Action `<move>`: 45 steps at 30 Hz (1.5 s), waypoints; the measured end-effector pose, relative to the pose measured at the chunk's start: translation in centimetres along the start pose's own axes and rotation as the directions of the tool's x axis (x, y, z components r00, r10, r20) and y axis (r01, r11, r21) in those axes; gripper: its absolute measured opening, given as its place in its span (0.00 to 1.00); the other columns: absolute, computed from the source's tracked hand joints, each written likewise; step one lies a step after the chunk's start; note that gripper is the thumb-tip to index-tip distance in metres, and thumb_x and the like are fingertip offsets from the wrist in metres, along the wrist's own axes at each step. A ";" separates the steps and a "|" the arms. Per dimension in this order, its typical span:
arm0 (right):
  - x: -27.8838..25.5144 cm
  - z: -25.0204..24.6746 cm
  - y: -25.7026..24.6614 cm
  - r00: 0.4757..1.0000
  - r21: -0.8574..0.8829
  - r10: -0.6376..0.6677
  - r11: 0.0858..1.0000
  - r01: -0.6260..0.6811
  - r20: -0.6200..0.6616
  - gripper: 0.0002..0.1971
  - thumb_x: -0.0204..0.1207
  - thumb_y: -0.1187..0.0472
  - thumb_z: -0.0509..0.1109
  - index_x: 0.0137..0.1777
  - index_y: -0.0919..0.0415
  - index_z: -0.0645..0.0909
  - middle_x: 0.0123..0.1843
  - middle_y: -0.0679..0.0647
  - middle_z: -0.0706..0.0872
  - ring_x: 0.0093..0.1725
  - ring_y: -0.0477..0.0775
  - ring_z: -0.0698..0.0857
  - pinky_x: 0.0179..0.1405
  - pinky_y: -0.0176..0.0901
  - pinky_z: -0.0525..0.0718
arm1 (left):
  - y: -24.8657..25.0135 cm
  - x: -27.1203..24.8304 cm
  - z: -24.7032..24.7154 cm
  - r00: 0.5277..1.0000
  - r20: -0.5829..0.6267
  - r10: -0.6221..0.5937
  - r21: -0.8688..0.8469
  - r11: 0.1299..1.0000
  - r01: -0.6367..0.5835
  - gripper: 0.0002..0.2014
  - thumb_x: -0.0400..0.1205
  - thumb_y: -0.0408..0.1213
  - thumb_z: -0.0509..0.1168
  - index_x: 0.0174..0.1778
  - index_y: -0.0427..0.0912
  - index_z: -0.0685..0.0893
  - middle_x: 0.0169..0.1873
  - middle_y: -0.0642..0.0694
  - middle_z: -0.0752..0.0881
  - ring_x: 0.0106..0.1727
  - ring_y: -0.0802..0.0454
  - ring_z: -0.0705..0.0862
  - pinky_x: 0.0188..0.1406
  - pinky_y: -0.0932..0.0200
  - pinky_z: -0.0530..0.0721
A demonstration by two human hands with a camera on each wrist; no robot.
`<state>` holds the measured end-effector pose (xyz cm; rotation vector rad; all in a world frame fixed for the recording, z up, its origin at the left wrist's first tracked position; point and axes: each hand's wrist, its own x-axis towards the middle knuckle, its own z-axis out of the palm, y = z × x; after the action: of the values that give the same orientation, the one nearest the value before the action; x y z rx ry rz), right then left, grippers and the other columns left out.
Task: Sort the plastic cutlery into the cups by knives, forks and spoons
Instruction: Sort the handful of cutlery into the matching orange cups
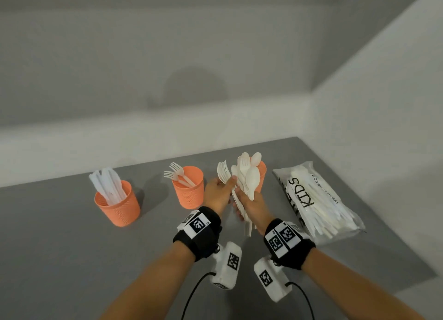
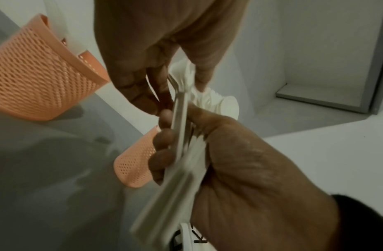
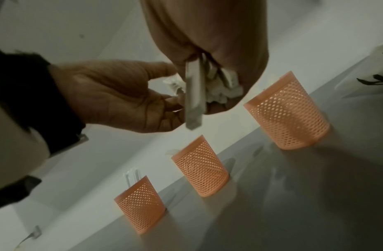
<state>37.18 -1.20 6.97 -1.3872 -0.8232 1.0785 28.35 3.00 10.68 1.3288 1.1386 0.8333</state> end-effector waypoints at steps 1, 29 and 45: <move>0.0 -0.3 0.0 1.000 -0.005 -0.015 1.000 0.015 0.011 0.12 0.84 0.58 0.60 0.57 0.68 0.76 0.31 0.56 0.78 0.19 0.44 0.77 0.18 0.36 0.76 | -0.1 0.1 0.4 1.000 -0.022 -0.011 0.009 1.000 0.011 0.11 0.83 0.40 0.60 0.36 0.42 0.80 0.39 0.36 0.85 0.41 0.41 0.84 0.52 0.40 0.84; 3.2 -4.0 1.0 1.000 -0.397 -0.004 0.918 0.009 0.012 0.20 0.82 0.60 0.57 0.74 0.56 0.69 0.36 0.47 0.77 0.31 0.42 0.73 0.30 0.36 0.71 | 0.8 2.3 3.5 0.986 -0.165 0.021 -0.049 0.998 -0.030 0.07 0.79 0.37 0.67 0.36 0.40 0.81 0.17 0.55 0.74 0.14 0.64 0.72 0.20 0.70 0.68; 2.6 -2.7 0.4 0.980 -0.221 -0.012 0.974 0.057 0.199 0.07 0.83 0.53 0.60 0.44 0.53 0.75 0.24 0.48 0.72 0.21 0.47 0.70 0.21 0.40 0.72 | -0.8 3.7 2.4 0.968 -0.139 -0.210 -0.186 0.965 0.183 0.15 0.82 0.37 0.57 0.28 0.39 0.75 0.23 0.44 0.75 0.15 0.56 0.70 0.19 0.64 0.68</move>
<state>40.55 0.27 6.03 -1.4628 -1.1395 1.1344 31.58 5.73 9.04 1.0030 1.2696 0.8800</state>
